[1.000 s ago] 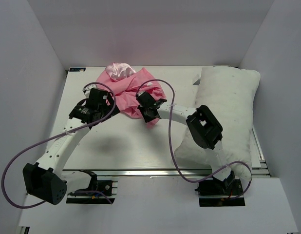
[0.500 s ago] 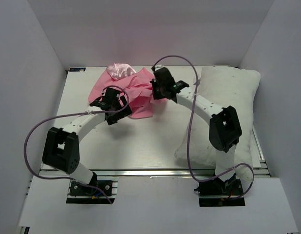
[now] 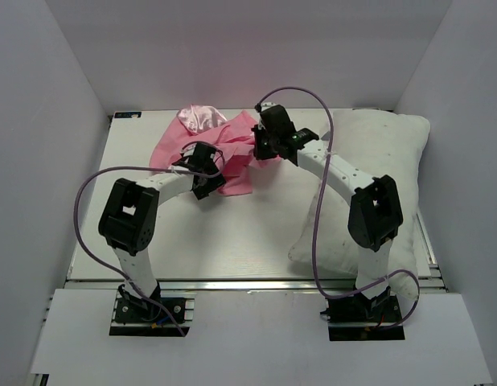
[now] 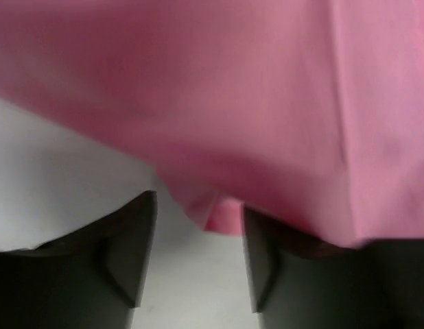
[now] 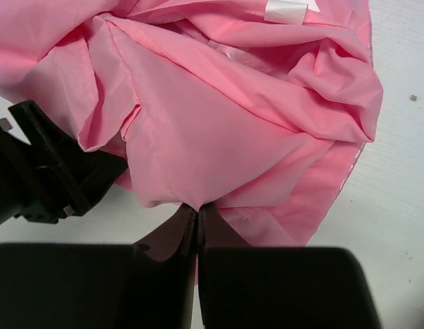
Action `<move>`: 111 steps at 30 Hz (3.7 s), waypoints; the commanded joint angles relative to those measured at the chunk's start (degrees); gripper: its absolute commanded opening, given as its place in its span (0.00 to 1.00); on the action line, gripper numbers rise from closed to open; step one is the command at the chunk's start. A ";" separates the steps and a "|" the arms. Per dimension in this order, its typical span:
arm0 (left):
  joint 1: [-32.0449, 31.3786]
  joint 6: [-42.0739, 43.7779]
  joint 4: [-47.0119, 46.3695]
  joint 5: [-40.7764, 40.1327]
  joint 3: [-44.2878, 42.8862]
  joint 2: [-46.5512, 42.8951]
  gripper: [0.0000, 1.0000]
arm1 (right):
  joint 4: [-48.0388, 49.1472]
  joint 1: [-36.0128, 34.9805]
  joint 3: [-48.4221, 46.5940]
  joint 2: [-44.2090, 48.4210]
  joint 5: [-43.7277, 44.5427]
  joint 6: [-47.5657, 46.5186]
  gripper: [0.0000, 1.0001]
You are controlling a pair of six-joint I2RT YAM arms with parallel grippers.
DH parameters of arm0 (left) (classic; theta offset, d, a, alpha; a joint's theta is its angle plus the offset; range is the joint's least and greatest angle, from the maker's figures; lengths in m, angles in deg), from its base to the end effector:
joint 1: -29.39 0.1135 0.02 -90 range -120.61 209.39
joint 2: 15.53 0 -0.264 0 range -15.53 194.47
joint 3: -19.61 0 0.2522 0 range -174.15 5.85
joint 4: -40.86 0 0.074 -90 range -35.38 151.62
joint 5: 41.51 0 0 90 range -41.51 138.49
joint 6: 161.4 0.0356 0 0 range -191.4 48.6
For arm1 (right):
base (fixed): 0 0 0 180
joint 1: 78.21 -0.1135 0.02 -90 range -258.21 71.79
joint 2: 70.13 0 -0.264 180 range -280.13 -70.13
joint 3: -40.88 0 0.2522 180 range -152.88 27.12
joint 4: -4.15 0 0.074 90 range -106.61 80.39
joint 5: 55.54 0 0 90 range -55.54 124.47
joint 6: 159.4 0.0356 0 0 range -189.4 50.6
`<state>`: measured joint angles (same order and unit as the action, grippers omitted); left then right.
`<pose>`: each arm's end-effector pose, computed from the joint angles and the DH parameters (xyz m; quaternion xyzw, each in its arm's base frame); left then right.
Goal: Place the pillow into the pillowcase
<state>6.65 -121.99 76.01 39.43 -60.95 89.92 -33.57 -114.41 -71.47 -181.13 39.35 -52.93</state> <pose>0.3467 -0.1393 0.1672 -0.2516 0.9298 -0.0927 0.2523 0.3689 0.2662 0.3010 -0.1338 0.8818 0.1658 0.4208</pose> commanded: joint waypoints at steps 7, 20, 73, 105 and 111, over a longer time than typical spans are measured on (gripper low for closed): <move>0.33 1.54 5.39 -12.37 -10.00 2.23 0.00 | -1.61 10.00 -6.27 5.00 -2.43 0.67 0.00; 4.71 14.88 23.08 -48.94 -22.29 -26.86 0.00 | -0.20 22.75 -11.89 24.06 13.30 -8.99 0.00; 30.04 -0.39 35.12 -35.94 -13.42 -32.68 0.97 | 22.23 10.01 53.76 45.34 8.29 2.52 0.63; 20.81 15.09 18.52 2.12 -13.45 -0.94 0.98 | -3.37 -3.16 8.05 -6.16 11.20 9.98 0.88; 20.28 10.26 20.97 1.59 -7.12 -1.56 0.98 | -1.26 -7.03 16.05 -4.84 12.60 10.69 0.87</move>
<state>27.13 -108.35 94.87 40.90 -70.37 91.49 -34.97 -119.18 -57.74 -188.56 50.37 -44.30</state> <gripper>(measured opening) 0.982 0.872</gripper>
